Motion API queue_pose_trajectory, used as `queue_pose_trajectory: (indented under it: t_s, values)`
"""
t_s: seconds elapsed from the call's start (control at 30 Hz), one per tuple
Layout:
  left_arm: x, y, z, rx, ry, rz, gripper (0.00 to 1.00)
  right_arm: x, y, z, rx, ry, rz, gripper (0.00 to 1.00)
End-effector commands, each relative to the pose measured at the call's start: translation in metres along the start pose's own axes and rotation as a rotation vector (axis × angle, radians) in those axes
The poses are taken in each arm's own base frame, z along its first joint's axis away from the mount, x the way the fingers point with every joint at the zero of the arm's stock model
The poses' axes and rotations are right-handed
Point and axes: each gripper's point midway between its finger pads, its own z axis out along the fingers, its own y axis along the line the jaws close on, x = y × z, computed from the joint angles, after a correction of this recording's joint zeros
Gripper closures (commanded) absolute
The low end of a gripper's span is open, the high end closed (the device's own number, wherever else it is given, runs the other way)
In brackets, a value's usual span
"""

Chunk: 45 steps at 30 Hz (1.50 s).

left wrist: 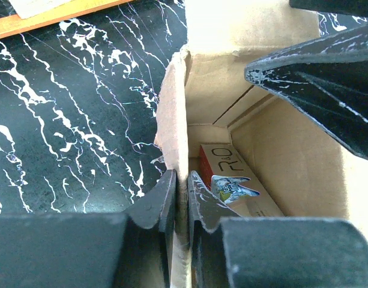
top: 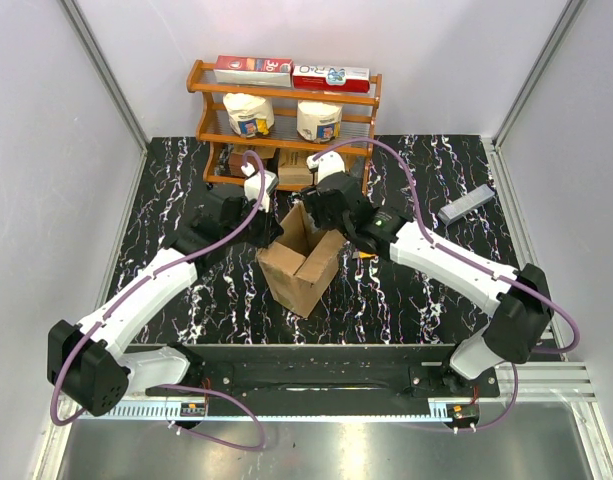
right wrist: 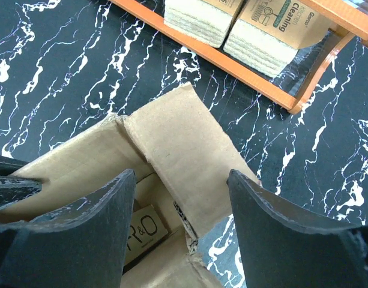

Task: Unpack the express box

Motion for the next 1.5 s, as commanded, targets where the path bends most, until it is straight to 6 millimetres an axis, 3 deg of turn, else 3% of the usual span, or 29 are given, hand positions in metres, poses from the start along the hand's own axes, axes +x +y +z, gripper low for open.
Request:
queue_pose_trajectory:
  t_s: [0.0, 0.17, 0.3, 0.4, 0.67, 0.7, 0.73, 0.83, 0.93, 1.0, 1.13, 1.3, 1.47]
  values:
    - [0.0, -0.011, -0.005, 0.059, -0.01, 0.007, 1.0, -0.007, 0.006, -0.003, -0.084, -0.033, -0.003, 0.34]
    - [-0.005, -0.014, -0.004, 0.081, -0.02, 0.02, 1.0, 0.0, 0.02, -0.004, -0.186, 0.006, -0.033, 0.38]
    - [-0.009, -0.018, -0.006, 0.103, -0.03, 0.052, 1.0, 0.018, 0.035, -0.002, -0.275, 0.09, -0.086, 0.39]
    - [-0.009, -0.019, -0.007, 0.108, -0.036, 0.068, 1.0, 0.031, 0.038, 0.001, -0.298, 0.148, -0.107, 0.46]
    - [-0.013, -0.013, -0.007, 0.077, -0.052, 0.06, 1.0, 0.034, 0.032, 0.004, -0.252, 0.164, -0.053, 0.94]
    - [-0.016, -0.014, -0.008, 0.077, -0.061, 0.055, 0.86, 0.032, 0.027, 0.004, -0.217, 0.159, -0.035, 1.0]
    - [-0.019, -0.013, -0.008, 0.067, -0.067, 0.045, 0.8, 0.03, 0.024, 0.004, -0.199, 0.152, -0.021, 1.0]
    - [-0.033, -0.01, -0.01, 0.032, -0.099, 0.014, 0.42, 0.026, 0.013, 0.0, -0.134, 0.132, 0.036, 1.0]
    - [-0.056, -0.003, -0.019, -0.038, -0.158, -0.039, 0.26, 0.023, 0.003, -0.007, -0.067, 0.109, 0.12, 1.0]
    - [-0.072, -0.001, -0.029, -0.072, -0.209, -0.063, 0.23, 0.017, -0.005, -0.013, -0.018, 0.075, 0.187, 1.0]
    - [-0.089, 0.025, -0.048, -0.253, -0.313, -0.165, 0.19, 0.015, -0.015, -0.022, 0.044, 0.026, 0.246, 1.0]
    - [-0.075, 0.049, -0.061, -0.449, -0.265, -0.282, 0.16, 0.011, -0.034, -0.029, 0.188, -0.045, 0.273, 1.0]
    - [-0.066, 0.034, -0.049, -0.406, -0.202, -0.337, 0.14, 0.01, -0.039, -0.026, 0.262, -0.093, 0.297, 1.0]
